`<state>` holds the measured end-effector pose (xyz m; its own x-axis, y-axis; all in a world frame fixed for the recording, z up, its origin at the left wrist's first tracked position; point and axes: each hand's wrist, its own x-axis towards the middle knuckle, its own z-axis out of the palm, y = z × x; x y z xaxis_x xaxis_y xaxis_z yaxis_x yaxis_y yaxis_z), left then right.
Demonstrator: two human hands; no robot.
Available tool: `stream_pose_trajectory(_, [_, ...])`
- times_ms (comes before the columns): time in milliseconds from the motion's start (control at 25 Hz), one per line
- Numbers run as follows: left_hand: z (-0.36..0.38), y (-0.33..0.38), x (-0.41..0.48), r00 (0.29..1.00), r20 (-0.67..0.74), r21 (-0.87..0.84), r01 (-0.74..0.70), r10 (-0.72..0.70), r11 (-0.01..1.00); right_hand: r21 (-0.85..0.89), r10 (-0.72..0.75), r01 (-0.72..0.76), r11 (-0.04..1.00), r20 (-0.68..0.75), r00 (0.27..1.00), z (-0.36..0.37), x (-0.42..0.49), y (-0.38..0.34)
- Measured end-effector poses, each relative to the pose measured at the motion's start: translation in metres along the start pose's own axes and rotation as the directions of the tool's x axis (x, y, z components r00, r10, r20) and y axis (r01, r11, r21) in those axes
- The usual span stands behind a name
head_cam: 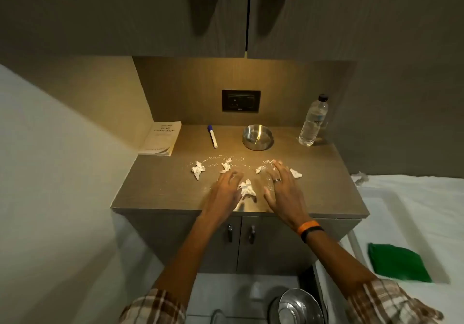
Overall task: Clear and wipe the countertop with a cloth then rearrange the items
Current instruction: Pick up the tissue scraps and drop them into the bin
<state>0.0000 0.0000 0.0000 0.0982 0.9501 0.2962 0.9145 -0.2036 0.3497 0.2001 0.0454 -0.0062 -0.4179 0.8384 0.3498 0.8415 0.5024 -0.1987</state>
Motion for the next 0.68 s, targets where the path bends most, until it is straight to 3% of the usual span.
stream_pose_trajectory(80, [0.018, -0.009, 0.013, 0.998, 0.067, -0.088, 0.017, -0.011, 0.996, 0.045, 0.162, -0.165, 0.985, 0.062, 0.985, 0.013, 0.002, 0.011])
stream_pose_trajectory(200, [0.043, -0.019, 0.033, 0.967, 0.253, -0.03, 0.0, 0.008, 1.0, -0.005, 0.348, -0.349, 0.937, 0.097, 0.932, 0.026, 0.01, 0.034])
stream_pose_trajectory(320, [0.049, -0.023, 0.038, 0.965, 0.263, -0.066, 0.009, 0.009, 0.998, -0.009, 0.437, -0.439, 0.898, 0.106, 0.893, 0.024, 0.028, 0.048])
stream_pose_trajectory(480, [0.047, -0.03, 0.032, 0.984, 0.169, -0.064, -0.045, 0.056, 0.997, -0.084, 0.407, -0.398, 0.913, 0.17, 0.897, 0.03, 0.042, 0.054])
stream_pose_trajectory(560, [0.038, -0.035, 0.029, 0.99, 0.133, -0.129, 0.056, -0.039, 0.99, -0.1, 0.385, -0.373, 0.922, 0.164, 0.908, 0.033, 0.046, 0.054])
stream_pose_trajectory(680, [0.021, -0.054, 0.026, 0.983, 0.029, -0.159, 0.182, -0.18, 0.97, 0.051, 0.278, -0.287, 0.957, 0.138, 0.951, 0.039, 0.06, 0.036])
